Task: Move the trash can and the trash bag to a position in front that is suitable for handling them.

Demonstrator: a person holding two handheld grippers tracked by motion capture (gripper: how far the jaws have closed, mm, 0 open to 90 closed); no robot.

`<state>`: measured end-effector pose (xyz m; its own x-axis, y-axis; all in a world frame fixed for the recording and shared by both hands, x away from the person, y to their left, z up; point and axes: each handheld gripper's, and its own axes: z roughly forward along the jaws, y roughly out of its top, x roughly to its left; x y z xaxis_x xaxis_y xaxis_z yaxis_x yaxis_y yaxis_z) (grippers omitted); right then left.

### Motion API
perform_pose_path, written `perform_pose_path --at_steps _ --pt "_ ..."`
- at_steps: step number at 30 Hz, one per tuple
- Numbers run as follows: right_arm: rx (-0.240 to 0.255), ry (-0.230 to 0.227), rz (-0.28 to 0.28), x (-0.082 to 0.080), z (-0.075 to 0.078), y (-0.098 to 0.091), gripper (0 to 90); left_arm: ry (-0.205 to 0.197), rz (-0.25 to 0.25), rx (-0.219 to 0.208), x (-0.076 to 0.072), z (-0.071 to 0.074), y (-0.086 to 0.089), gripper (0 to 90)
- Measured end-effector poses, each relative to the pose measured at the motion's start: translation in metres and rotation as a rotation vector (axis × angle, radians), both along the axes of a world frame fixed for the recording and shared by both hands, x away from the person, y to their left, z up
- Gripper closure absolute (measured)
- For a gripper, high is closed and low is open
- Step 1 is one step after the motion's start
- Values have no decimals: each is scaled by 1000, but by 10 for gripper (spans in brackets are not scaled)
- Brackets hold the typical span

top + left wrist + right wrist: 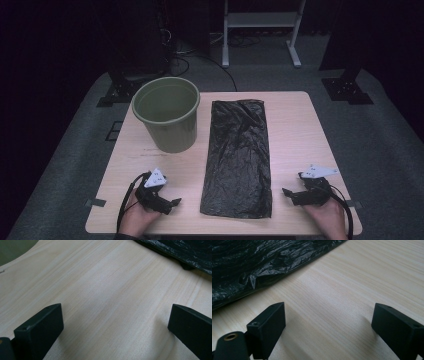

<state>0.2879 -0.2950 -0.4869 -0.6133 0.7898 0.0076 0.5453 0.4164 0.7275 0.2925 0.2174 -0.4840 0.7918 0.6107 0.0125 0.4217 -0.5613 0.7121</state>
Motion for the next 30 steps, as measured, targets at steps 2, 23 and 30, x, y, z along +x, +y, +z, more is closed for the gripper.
perform_pose_path --at_steps 2,23,30 --pt "0 2 -2 0 0 0 113 0 -1 0 0 0 0 0" --pt "90 37 58 2 10 19 170 0 7 0 2 0 -1 0" --pt "115 34 100 7 14 43 170 0 7 0 2 0 -1 0"
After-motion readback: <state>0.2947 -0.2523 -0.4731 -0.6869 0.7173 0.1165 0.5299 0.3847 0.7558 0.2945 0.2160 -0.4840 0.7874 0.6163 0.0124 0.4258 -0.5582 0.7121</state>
